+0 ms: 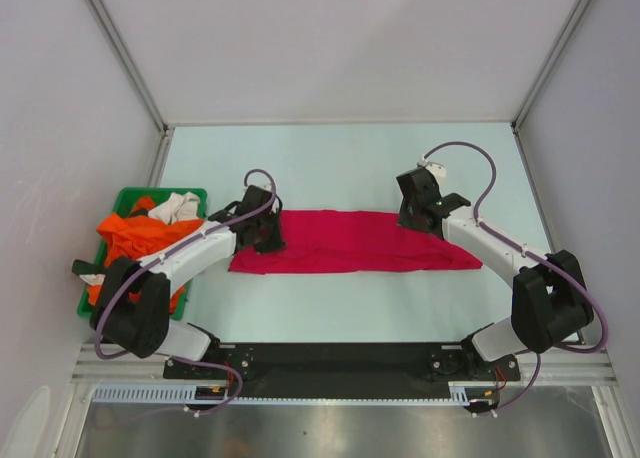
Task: Fold and stack the t-shirts
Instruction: Fold the other side of the tshirt into a rectangle
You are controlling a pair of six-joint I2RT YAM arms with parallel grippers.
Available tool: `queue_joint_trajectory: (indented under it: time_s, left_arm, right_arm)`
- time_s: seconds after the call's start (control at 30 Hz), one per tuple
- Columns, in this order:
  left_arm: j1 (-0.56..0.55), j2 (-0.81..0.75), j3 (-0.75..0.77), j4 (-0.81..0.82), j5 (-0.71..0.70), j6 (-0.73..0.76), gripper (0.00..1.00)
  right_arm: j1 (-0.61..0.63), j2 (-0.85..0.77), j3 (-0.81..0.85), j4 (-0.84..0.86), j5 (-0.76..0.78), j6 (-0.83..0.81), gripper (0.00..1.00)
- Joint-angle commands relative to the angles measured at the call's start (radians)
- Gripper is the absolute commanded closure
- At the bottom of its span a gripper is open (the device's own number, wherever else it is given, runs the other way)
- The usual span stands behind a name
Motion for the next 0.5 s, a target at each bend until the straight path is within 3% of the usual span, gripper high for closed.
queue_joint_trajectory:
  time_s: [0.0, 0.47]
  left_arm:
    - [-0.057, -0.096, -0.045, -0.031, -0.042, -0.068, 1.00]
    - [-0.166, -0.155, -0.174, -0.083, -0.021, -0.187, 1.00]
  right_arm:
    - [0.003, -0.002, 0.006, 0.028, 0.009, -0.010, 0.65]
    - [0.003, 0.012, 0.006, 0.039, -0.013, -0.006, 0.65]
